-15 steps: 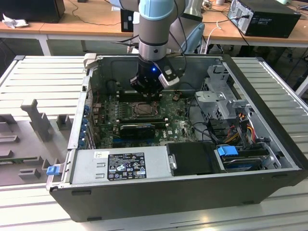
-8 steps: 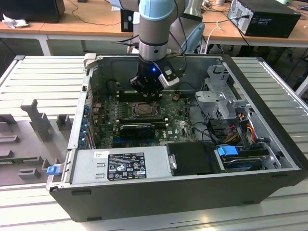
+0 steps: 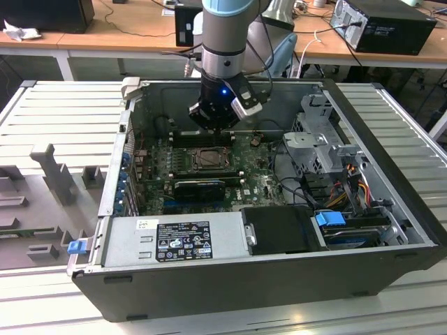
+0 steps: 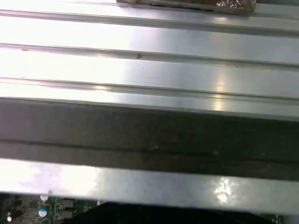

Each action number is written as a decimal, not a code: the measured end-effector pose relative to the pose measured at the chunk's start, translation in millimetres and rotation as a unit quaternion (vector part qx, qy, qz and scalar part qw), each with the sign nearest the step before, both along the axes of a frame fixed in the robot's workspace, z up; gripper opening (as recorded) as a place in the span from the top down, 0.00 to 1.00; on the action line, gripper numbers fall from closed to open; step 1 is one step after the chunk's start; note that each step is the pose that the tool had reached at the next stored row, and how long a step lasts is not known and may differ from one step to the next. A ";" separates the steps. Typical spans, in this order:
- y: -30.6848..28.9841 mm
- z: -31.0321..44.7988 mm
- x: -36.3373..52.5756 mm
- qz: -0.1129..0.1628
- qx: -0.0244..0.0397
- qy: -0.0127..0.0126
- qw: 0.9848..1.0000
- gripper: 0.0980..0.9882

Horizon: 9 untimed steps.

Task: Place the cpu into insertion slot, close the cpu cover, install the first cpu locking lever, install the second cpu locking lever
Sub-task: 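Install the first cpu locking lever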

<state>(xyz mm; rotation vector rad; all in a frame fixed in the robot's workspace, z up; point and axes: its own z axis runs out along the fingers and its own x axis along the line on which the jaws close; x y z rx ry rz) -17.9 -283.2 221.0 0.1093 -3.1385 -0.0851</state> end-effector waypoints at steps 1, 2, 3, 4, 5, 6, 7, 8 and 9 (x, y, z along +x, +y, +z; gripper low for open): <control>-0.5 0.1 0.0 0.000 0.000 0.000 1.000 0.99; -1.8 0.1 0.0 0.000 0.000 0.000 1.000 0.99; -2.4 0.1 0.0 0.000 0.000 0.000 1.000 0.99; -3.2 0.1 -0.1 0.000 0.000 0.000 1.000 0.99; -4.7 0.1 -0.1 0.000 0.000 0.000 1.000 0.99; -6.1 0.1 0.0 0.000 0.000 0.000 1.000 0.99; -6.8 0.0 0.0 0.000 0.000 0.000 1.000 0.99; -7.2 0.1 0.0 0.000 0.000 0.000 1.000 0.99; -7.7 0.1 -0.1 0.000 0.000 0.000 1.000 0.99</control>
